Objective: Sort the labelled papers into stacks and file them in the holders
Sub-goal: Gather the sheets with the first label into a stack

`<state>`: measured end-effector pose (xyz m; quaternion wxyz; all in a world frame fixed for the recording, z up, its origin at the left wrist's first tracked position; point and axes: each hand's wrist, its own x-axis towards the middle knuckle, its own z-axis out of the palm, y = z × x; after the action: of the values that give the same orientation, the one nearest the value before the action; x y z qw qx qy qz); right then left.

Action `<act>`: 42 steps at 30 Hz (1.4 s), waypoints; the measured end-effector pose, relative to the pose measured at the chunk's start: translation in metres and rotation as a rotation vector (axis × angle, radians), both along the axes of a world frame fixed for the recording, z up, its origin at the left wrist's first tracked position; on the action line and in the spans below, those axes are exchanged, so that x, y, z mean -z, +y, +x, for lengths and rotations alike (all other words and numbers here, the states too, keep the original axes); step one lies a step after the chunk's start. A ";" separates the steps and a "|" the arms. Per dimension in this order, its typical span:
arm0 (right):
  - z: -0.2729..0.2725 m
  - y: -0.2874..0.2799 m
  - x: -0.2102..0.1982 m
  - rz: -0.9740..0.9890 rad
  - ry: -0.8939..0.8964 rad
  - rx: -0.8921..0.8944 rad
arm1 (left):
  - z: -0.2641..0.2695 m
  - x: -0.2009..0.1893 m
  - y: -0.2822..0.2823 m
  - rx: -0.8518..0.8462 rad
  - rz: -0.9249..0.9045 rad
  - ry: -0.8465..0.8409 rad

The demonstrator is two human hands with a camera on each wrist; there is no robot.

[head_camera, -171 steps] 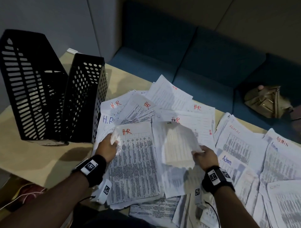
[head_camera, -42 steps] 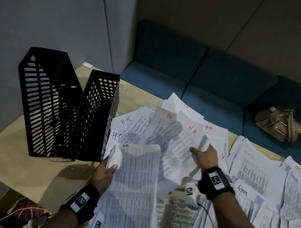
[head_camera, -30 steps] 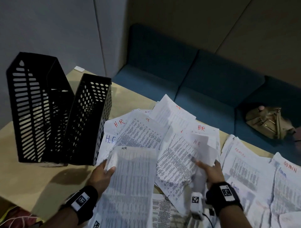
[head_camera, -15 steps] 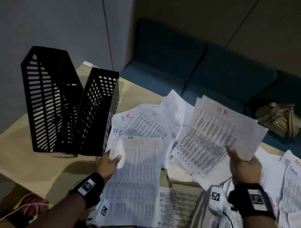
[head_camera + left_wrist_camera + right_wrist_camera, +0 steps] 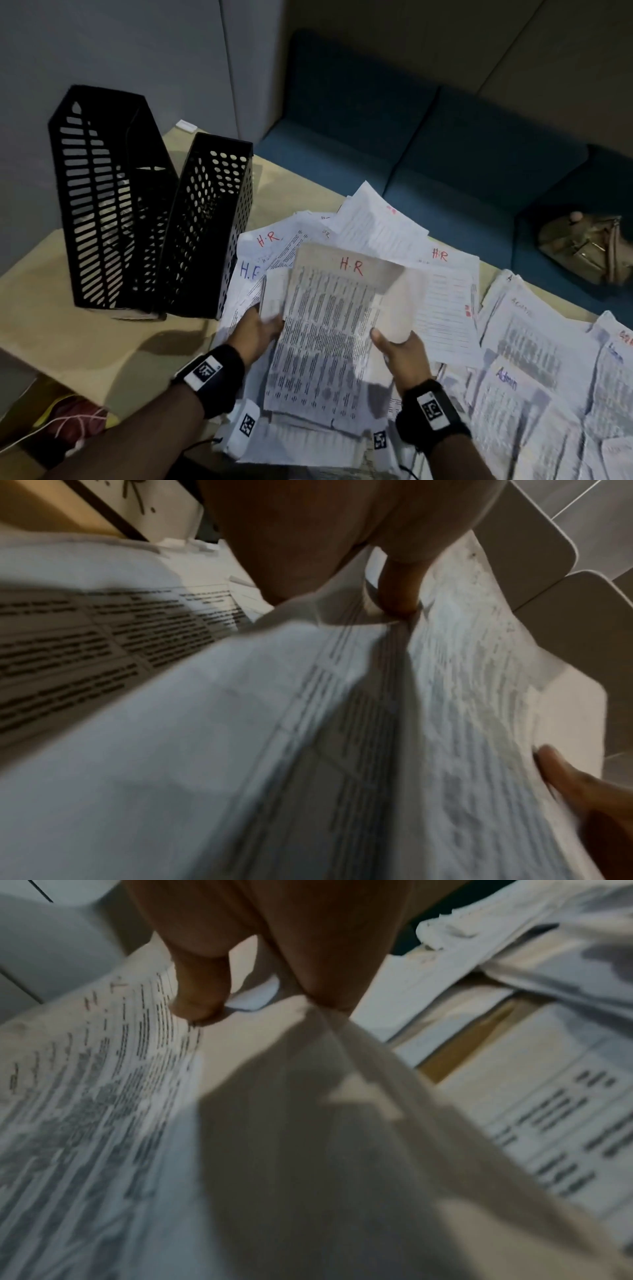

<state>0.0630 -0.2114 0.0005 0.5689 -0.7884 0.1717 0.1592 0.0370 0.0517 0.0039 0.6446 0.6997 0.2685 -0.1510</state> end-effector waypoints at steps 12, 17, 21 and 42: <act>0.013 0.008 0.002 0.107 0.000 0.039 | -0.005 -0.011 -0.006 0.338 0.022 -0.008; 0.034 0.005 -0.006 -0.127 -0.280 -0.133 | -0.002 -0.023 -0.010 0.492 -0.114 -0.171; 0.030 0.011 0.001 -0.190 -0.255 -0.263 | 0.011 -0.017 -0.008 0.455 -0.108 -0.288; 0.052 0.024 0.031 -0.179 0.149 0.001 | -0.023 0.037 0.027 0.353 0.226 -0.076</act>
<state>0.1154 -0.1875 -0.0310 0.4822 -0.8219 0.2271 0.2011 0.0143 0.0783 -0.0331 0.5352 0.8089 0.1327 -0.2040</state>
